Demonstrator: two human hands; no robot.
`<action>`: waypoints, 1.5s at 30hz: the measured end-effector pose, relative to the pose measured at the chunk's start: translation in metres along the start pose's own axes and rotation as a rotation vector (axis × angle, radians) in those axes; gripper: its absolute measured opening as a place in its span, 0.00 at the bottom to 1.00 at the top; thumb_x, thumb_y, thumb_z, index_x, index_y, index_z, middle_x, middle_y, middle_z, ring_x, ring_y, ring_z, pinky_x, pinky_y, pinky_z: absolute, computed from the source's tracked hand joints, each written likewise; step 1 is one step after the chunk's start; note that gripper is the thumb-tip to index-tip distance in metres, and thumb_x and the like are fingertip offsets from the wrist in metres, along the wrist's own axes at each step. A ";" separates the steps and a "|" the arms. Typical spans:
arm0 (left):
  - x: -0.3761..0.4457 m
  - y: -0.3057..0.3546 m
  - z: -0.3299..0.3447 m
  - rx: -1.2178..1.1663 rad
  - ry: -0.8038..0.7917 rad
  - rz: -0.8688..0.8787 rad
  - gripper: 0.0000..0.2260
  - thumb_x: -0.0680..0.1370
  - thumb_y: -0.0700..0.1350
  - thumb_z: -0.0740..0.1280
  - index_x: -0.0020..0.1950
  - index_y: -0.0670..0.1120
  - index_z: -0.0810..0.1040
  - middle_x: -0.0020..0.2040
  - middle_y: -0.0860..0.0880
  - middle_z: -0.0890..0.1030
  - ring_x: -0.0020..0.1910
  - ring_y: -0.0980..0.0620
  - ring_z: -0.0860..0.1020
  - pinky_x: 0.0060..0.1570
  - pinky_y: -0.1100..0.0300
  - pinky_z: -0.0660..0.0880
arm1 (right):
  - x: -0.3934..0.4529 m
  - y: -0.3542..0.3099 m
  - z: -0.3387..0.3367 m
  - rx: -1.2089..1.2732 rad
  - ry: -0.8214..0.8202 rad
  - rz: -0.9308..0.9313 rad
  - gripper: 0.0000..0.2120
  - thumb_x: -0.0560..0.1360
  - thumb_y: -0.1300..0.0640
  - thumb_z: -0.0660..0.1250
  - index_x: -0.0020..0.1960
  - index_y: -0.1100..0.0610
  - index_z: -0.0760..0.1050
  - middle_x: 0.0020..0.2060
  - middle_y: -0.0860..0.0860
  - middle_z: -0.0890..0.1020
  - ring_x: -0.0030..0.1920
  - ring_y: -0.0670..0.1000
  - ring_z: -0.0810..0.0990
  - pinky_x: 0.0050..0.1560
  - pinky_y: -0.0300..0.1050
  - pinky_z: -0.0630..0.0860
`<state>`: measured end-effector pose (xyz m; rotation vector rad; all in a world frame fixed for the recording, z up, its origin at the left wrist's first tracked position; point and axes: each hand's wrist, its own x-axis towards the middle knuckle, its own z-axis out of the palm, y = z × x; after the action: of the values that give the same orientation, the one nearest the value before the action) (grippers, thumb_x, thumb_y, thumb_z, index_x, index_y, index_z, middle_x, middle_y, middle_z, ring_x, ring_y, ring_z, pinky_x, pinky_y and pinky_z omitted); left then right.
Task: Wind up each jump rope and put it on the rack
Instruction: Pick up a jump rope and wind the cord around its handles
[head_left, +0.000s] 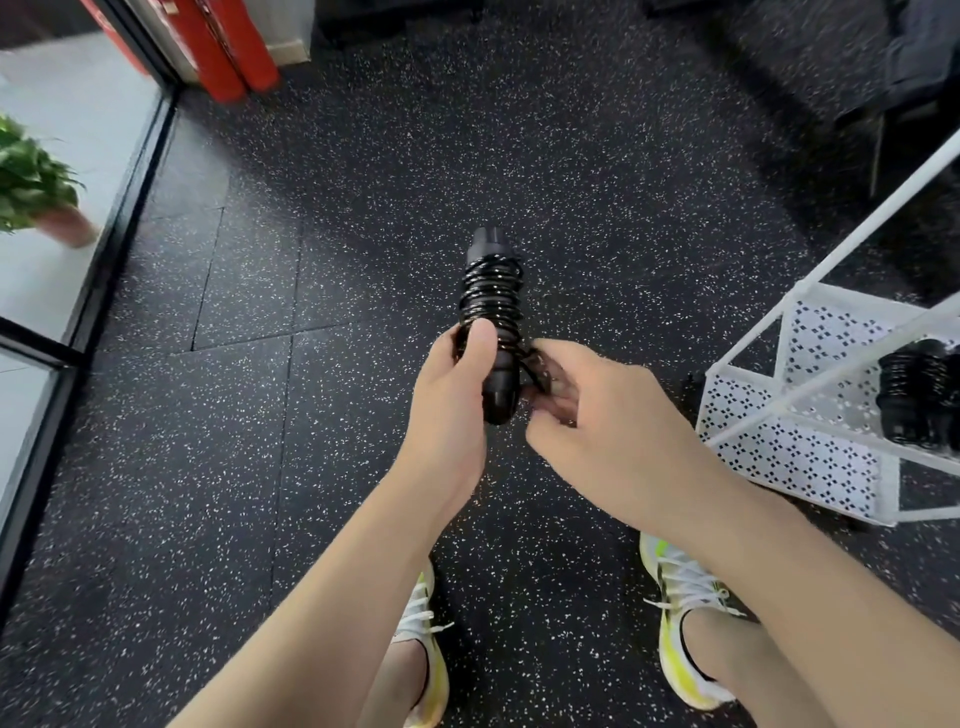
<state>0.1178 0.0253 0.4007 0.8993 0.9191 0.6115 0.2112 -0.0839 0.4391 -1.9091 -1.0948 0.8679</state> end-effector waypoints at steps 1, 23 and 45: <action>0.001 0.002 -0.001 -0.015 0.011 -0.011 0.14 0.82 0.51 0.67 0.60 0.42 0.77 0.57 0.34 0.82 0.54 0.40 0.80 0.63 0.37 0.75 | -0.002 -0.001 -0.001 -0.001 -0.022 -0.045 0.19 0.79 0.63 0.63 0.57 0.38 0.74 0.46 0.29 0.81 0.50 0.32 0.81 0.49 0.26 0.75; -0.007 0.004 0.000 -0.043 -0.100 -0.025 0.19 0.85 0.50 0.60 0.68 0.39 0.76 0.59 0.43 0.84 0.52 0.52 0.82 0.52 0.57 0.78 | 0.015 0.015 -0.015 -0.076 0.353 -0.406 0.10 0.76 0.66 0.73 0.54 0.55 0.85 0.46 0.42 0.86 0.47 0.37 0.84 0.51 0.29 0.76; -0.010 0.001 -0.003 -0.066 -0.177 -0.042 0.24 0.82 0.55 0.63 0.71 0.39 0.75 0.68 0.38 0.79 0.67 0.40 0.77 0.70 0.40 0.71 | 0.020 0.015 -0.022 -0.055 0.266 -0.385 0.05 0.71 0.60 0.78 0.45 0.53 0.86 0.40 0.43 0.85 0.41 0.46 0.82 0.43 0.36 0.75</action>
<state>0.1103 0.0187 0.4047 0.8586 0.7528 0.5145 0.2435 -0.0778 0.4333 -1.7160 -1.2713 0.3627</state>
